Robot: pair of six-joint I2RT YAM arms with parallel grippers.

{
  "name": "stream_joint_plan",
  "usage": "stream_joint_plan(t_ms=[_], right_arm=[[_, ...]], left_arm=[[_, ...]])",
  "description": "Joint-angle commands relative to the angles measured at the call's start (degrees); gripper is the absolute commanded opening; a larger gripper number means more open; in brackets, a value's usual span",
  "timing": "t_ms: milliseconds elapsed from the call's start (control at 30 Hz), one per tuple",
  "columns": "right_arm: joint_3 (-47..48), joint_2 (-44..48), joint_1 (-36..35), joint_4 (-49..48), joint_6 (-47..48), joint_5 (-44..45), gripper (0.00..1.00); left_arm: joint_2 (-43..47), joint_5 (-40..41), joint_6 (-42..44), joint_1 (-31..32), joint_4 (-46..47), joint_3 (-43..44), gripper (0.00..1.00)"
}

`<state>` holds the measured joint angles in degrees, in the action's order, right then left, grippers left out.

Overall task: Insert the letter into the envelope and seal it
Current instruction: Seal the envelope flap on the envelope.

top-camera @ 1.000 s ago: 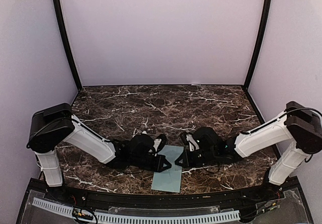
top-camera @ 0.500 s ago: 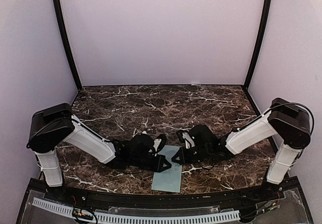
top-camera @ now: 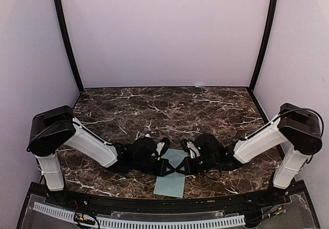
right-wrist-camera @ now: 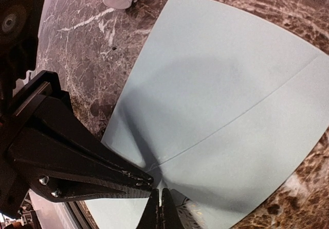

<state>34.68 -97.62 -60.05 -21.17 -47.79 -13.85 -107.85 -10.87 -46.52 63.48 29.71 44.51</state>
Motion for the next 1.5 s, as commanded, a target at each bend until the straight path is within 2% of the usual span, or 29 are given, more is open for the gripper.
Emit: stream_joint_plan(t_ms=[0, 300, 533, 900, 1467], right_arm=[[-1.7, 0.2, -2.4, 2.9, -2.1, -1.2, 0.0], [-0.1, -2.0, -5.3, 1.2, -2.9, -2.8, 0.0], [-0.9, -1.2, -5.5, 3.6, -3.9, 1.5, 0.0], [-3.4, 2.7, -2.2, 0.6, -4.3, 0.6, 0.0], [-1.1, -3.0, 2.2, -3.1, -3.4, 0.7, 0.0]], left_arm=[[0.2, 1.2, -0.1, 0.0, -6.9, -1.9, 0.0], [0.4, 1.2, -0.2, 0.0, -7.1, -1.7, 0.0], [0.6, 1.1, -0.2, 0.0, -7.4, -1.8, 0.0], [1.1, 1.0, 0.6, 0.0, -7.7, -2.4, 0.0], [1.0, 0.3, 0.9, 0.0, -7.6, -2.4, 0.0]])
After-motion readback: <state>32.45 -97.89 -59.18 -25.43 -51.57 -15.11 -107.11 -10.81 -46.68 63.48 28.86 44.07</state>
